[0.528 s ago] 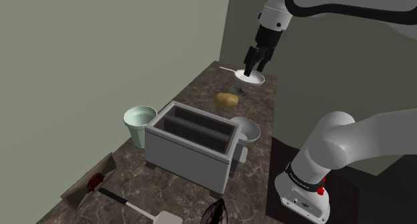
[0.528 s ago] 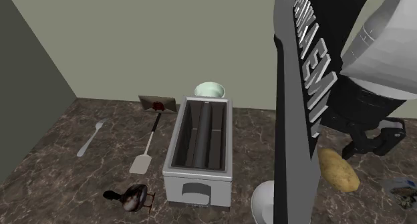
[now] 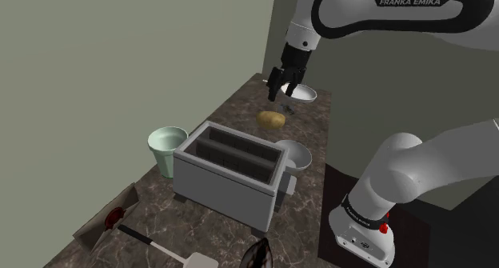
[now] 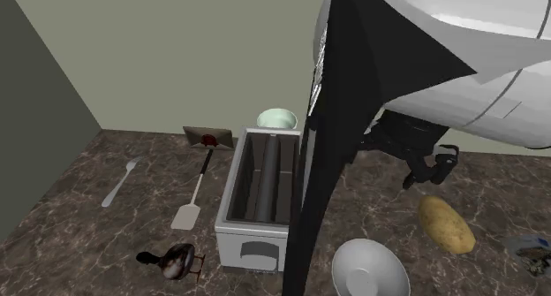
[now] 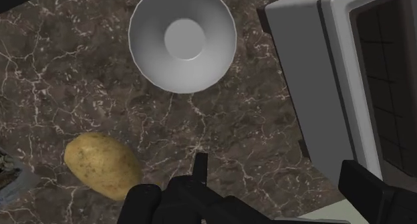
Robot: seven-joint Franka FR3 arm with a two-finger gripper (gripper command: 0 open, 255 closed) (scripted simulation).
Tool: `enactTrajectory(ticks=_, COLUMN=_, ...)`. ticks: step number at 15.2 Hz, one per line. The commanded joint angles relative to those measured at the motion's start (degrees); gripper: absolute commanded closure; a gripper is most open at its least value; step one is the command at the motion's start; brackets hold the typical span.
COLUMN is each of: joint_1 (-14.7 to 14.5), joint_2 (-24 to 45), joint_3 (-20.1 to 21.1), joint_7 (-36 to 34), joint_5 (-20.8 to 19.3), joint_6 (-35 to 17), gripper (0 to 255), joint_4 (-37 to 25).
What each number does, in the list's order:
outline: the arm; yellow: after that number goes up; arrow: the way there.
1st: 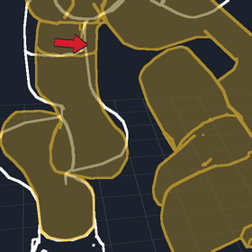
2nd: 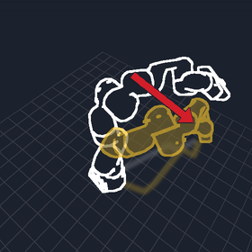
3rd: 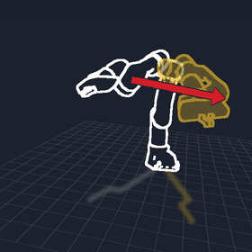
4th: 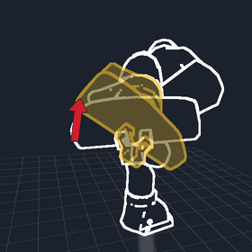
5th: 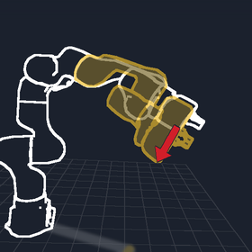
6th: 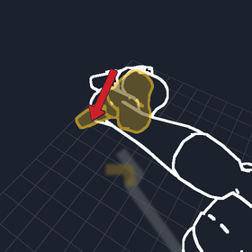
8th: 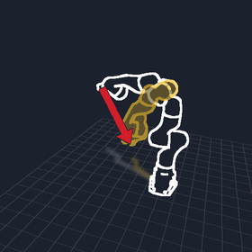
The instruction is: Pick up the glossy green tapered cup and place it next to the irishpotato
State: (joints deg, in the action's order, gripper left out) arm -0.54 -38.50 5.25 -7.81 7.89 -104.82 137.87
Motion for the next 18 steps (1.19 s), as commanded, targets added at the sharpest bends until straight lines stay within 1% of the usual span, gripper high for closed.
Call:
enactTrajectory(ticks=1, joint_1=-0.6, joint_2=2.4, joint_3=1.3, joint_7=-1.3, joint_5=1.5, joint_6=-3.8, gripper=0, joint_4=0.7)
enactTrajectory(ticks=5, joint_1=-1.7, joint_2=8.7, joint_3=3.8, joint_7=-4.0, joint_5=3.9, joint_6=-10.7, gripper=0, joint_4=0.1)
enactTrajectory(ticks=10, joint_1=-2.9, joint_2=17.5, joint_3=7.0, joint_7=-7.1, joint_5=6.1, joint_6=-18.7, gripper=0, joint_4=-2.4)
enactTrajectory(ticks=14, joint_1=-3.6, joint_2=25.2, joint_3=9.2, joint_7=-9.8, joint_5=6.9, joint_6=-24.5, gripper=0, joint_4=-5.9)
enactTrajectory(ticks=18, joint_1=-4.4, joint_2=33.3, joint_3=11.2, joint_7=-12.8, joint_5=6.5, joint_6=-29.5, gripper=0, joint_4=-10.5)
